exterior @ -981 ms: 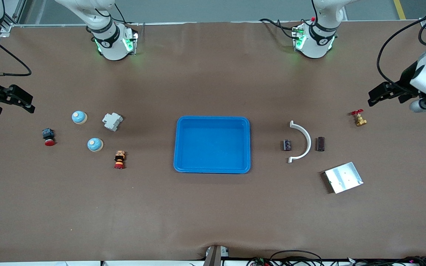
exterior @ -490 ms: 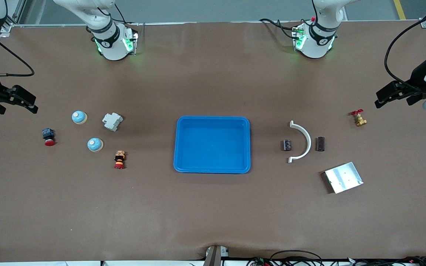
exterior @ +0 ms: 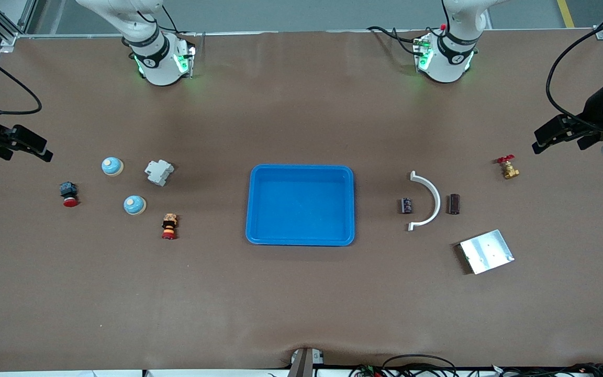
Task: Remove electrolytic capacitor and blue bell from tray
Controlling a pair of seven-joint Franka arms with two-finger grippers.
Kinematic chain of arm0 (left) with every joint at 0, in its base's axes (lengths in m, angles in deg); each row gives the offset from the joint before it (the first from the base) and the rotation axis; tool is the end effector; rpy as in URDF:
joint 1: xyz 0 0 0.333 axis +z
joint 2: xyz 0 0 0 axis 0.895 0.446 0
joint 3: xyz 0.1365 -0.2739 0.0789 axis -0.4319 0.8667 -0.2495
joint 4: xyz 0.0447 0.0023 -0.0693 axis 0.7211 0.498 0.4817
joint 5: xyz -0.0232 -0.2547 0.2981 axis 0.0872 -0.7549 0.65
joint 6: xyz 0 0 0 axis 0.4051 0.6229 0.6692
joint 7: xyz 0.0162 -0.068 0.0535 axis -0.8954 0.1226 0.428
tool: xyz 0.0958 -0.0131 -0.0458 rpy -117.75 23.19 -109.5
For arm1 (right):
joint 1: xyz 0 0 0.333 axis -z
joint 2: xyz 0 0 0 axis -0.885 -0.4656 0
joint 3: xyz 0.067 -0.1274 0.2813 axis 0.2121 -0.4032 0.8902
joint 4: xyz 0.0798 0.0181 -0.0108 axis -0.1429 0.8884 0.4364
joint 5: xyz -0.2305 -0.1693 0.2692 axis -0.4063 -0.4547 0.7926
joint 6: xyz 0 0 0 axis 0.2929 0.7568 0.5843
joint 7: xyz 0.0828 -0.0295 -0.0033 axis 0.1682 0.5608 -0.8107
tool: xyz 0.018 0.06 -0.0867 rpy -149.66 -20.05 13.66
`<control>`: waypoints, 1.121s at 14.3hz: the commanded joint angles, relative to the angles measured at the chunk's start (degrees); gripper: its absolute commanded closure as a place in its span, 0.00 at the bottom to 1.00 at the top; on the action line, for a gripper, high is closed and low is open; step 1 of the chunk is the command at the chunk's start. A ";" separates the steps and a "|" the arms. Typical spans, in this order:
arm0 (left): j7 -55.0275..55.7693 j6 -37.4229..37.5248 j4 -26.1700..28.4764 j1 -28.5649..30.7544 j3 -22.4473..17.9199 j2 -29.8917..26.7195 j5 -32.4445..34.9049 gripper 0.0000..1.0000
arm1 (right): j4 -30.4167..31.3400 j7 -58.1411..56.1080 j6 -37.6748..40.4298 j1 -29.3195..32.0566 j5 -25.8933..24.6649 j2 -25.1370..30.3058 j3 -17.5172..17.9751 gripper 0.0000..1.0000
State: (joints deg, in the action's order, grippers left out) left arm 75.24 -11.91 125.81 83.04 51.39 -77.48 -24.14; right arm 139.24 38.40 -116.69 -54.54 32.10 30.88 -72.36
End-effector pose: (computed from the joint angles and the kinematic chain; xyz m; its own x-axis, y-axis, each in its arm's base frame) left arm 0.5530 -0.0260 0.6138 0.9944 0.0923 0.0505 0.0911 -0.9955 0.0249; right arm 0.5438 -0.0575 0.5739 0.9922 -0.1146 0.0501 -0.1107 -0.9911 -0.0738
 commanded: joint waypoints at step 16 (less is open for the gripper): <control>0.46 1.69 -1.67 -22.86 -24.01 0.43 -0.34 0.00 | 1.18 4.13 4.03 -1.73 -4.32 2.20 0.28 0.00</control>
State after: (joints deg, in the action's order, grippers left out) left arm 75.30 -11.48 125.41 62.11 29.66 -77.47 -24.14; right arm 139.86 40.11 -113.64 -56.15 28.75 31.44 -72.19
